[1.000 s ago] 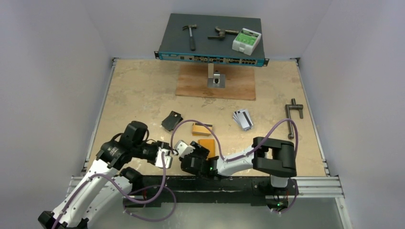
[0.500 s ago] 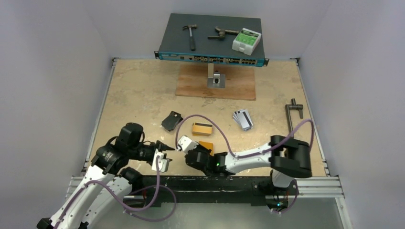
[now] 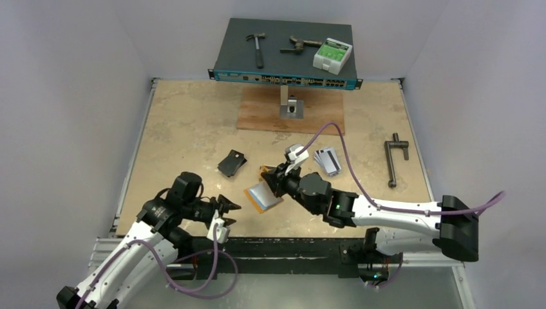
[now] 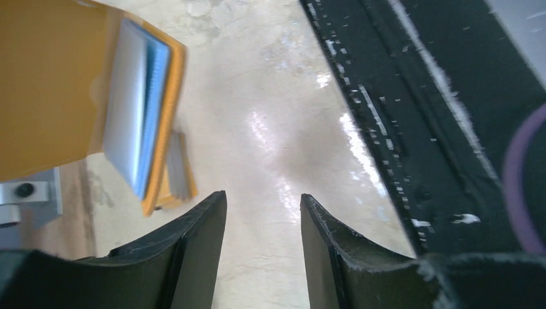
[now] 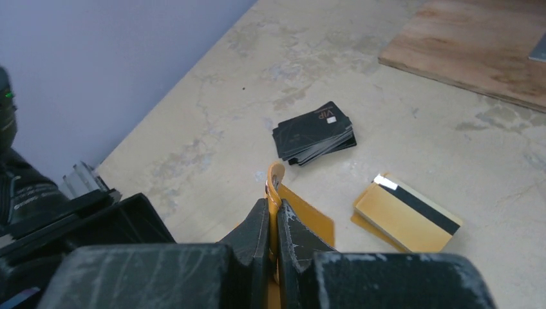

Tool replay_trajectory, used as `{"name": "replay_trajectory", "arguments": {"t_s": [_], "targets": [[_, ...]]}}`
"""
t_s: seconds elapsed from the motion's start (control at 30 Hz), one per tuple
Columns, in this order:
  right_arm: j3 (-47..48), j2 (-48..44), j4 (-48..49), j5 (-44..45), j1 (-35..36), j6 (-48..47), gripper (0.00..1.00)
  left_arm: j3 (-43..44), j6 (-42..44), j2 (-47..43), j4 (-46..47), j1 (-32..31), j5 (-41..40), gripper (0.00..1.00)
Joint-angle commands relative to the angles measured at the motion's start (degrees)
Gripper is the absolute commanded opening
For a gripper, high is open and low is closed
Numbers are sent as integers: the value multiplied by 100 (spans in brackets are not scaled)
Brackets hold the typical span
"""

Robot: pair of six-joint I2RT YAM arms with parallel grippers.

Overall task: Put the credit cards into the card holder
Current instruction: Pick up the card holder from the center of the board.

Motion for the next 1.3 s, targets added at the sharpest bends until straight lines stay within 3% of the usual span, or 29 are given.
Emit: {"name": "replay_trajectory", "arguments": {"t_s": [0.0,0.23,0.53,0.67,0.87,1.03,1.07,1.17,1.23,1.27], "targets": [[-248,-100,570,-949,-407,913,0,-356,227,-291,1827,-89,356,45],[-246,57,804,-1279,-618,1248,0,-553,58,-895,2010,-269,390,48],[5,397,1513,-2174,-993,2050,0,-622,817,-620,1641,-352,227,51],[252,472,1553,-2337,-1085,2380,0,-912,674,-967,2361,-396,44,55],[346,527,1751,-2445,-1208,2905,0,-1142,870,-1407,2667,-432,-89,56],[327,539,1970,-2670,-1308,3358,0,-1215,946,-1422,3283,-435,-373,43],[332,547,2013,-2701,-1319,3402,0,-1184,978,-1361,3382,-434,-443,38],[385,573,1912,-2709,-1330,3456,0,-1040,1037,-1136,3688,-436,-643,9],[387,562,1805,-2709,-1338,3493,0,-927,1066,-1024,3867,-438,-678,0],[380,546,1760,-2709,-1353,3514,0,-854,1077,-992,3870,-439,-667,0]]}}
